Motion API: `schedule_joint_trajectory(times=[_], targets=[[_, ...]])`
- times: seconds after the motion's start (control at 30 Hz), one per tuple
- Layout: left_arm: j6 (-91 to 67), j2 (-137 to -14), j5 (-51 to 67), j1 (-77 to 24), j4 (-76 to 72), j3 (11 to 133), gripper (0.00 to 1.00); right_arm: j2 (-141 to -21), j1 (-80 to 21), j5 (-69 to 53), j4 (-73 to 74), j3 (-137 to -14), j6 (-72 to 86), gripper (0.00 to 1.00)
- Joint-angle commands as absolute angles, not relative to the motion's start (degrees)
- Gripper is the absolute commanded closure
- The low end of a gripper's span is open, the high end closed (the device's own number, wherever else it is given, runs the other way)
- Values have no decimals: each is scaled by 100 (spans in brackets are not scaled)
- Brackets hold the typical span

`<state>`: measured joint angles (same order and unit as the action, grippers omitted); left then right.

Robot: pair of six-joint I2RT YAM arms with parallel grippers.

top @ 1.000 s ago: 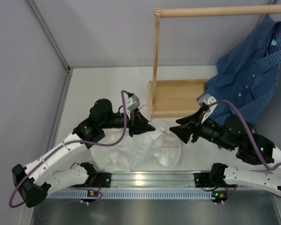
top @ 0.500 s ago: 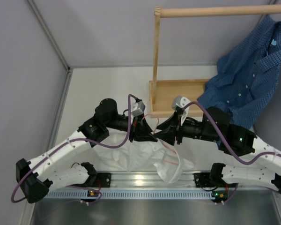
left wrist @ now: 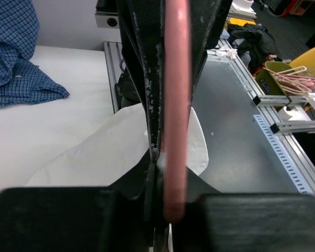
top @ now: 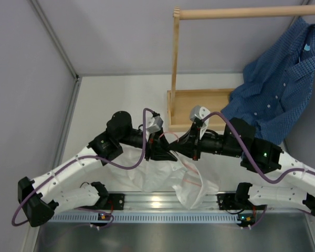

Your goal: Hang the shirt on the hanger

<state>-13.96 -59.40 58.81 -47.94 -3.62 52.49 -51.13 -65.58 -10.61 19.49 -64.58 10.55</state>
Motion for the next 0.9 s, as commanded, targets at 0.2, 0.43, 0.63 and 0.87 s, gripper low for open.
schedule_joint_trajectory(times=[0.2,0.43,0.63,0.87], targets=[[-1186,-5529,2226,-4834,763,5932,2,-4430,-6583,-27,1528,-6284,739,100],[-1687,-3881,-1215,-4834,1230,5354,2,-3991,-6574,1089,2003,-6266,519,100],[-1978,-2393,-1978,-4834,1714,4730,2,-3964,-6566,1468,2434,-6714,317,100],[-2109,-2663,-1960,-4834,2654,4606,2,-3903,-6565,1670,2759,-7251,158,100]])
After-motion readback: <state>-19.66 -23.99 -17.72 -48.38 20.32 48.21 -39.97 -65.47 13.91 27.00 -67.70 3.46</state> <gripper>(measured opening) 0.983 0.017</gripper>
